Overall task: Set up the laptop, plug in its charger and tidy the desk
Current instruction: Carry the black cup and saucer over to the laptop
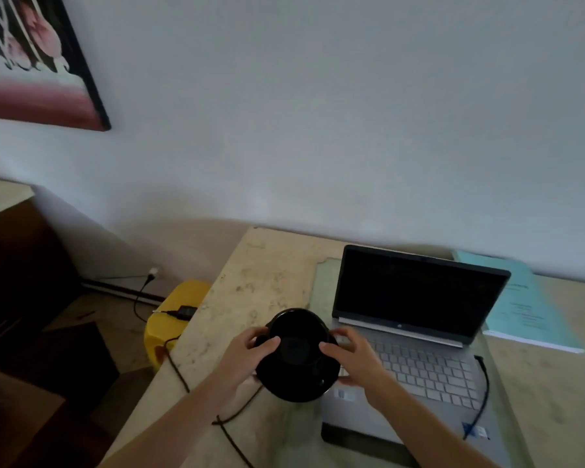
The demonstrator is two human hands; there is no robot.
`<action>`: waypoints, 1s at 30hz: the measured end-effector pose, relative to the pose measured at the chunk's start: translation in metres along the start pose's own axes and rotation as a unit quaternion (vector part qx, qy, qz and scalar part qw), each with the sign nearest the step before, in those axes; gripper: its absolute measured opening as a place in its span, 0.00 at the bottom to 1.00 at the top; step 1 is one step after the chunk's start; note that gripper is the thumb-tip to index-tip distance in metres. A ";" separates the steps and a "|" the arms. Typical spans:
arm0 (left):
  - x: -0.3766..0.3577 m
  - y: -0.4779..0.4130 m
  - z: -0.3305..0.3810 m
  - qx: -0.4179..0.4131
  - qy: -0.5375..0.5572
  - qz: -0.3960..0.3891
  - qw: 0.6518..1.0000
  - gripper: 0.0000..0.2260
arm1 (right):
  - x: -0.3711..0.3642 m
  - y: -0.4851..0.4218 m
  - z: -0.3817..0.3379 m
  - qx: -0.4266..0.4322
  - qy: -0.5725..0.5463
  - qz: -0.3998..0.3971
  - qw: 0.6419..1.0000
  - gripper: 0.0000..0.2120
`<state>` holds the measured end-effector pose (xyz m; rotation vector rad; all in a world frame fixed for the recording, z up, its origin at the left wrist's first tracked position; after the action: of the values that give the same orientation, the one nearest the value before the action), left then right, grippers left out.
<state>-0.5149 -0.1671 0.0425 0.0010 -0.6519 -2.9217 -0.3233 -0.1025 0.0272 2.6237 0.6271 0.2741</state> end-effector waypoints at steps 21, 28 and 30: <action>0.115 -0.224 0.066 0.037 0.041 -0.062 0.997 0.12 | -0.046 -0.240 -0.071 -0.038 -0.028 0.100 0.994 0.13; 0.158 -0.332 0.070 0.028 0.019 -0.052 0.998 0.06 | -0.055 -0.344 -0.081 -0.025 -0.051 0.143 0.988 0.10; 0.166 -0.362 0.073 0.026 0.032 -0.058 0.997 0.06 | -0.056 -0.371 -0.089 -0.011 -0.060 0.147 0.987 0.11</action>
<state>-0.7331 0.1640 -0.0396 0.1411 -0.7423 -2.9993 -0.5404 0.2029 -0.0648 2.6831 0.1949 0.2060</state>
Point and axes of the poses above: each hand's wrist, its own y-axis away from the middle knuckle, its own x-axis out of the back of the hand, z = x × y, the point moved 7 cm from there along -y, towards the middle knuckle, and after that the axes turned 7 degrees about -z, right-handed, at the moved point
